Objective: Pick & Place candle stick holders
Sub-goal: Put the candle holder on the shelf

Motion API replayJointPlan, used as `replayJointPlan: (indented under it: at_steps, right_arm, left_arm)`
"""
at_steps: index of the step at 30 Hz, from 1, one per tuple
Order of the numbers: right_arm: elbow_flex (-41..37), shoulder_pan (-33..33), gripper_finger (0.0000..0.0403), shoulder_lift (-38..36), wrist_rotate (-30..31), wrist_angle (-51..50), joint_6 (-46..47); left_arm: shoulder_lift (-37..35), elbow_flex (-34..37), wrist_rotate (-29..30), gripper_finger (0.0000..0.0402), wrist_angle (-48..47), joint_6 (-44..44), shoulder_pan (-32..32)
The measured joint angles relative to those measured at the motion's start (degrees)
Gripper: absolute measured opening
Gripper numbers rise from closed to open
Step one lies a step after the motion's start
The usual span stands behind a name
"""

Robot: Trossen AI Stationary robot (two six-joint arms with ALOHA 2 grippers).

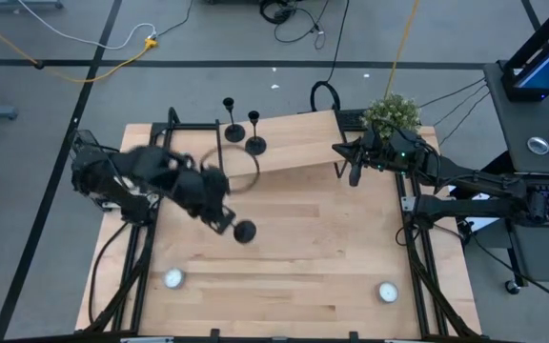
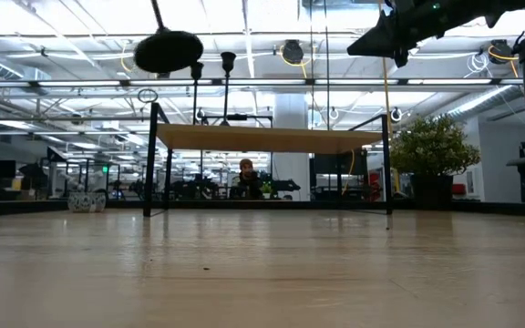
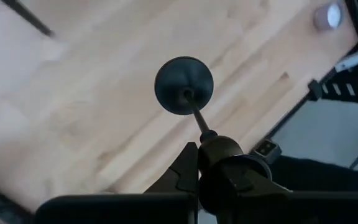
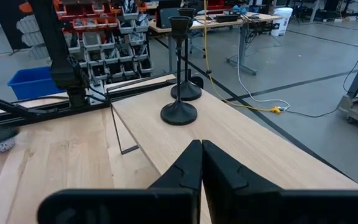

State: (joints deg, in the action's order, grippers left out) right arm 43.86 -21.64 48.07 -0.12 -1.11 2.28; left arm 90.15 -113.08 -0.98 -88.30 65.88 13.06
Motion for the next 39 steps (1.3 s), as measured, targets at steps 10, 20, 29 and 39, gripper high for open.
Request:
replayJointPlan:
  at_steps: [10,20,29,39]
  right_arm:
    - [0.0,0.0,0.0001,0.0,0.1,0.0,0.0]
    - [0.0,0.0,0.0001,0.0,0.1,0.0,1.8]
    - [0.0,0.0,0.0001,0.0,0.1,0.0,3.2]
    - [0.0,1.0,0.0002,6.3,-17.5,19.3,6.1]
  left_arm:
    - [0.2,-7.8,2.3,0.0015,-1.8,-14.3,-12.5]
    - [0.2,-8.8,-0.5,0.0015,-1.7,-27.6,-27.7]
    - [0.2,-8.8,-2.7,0.0015,-1.7,-34.1,-37.6]
    - [0.2,-8.8,-5.4,0.0015,-1.7,-35.6,-38.0]
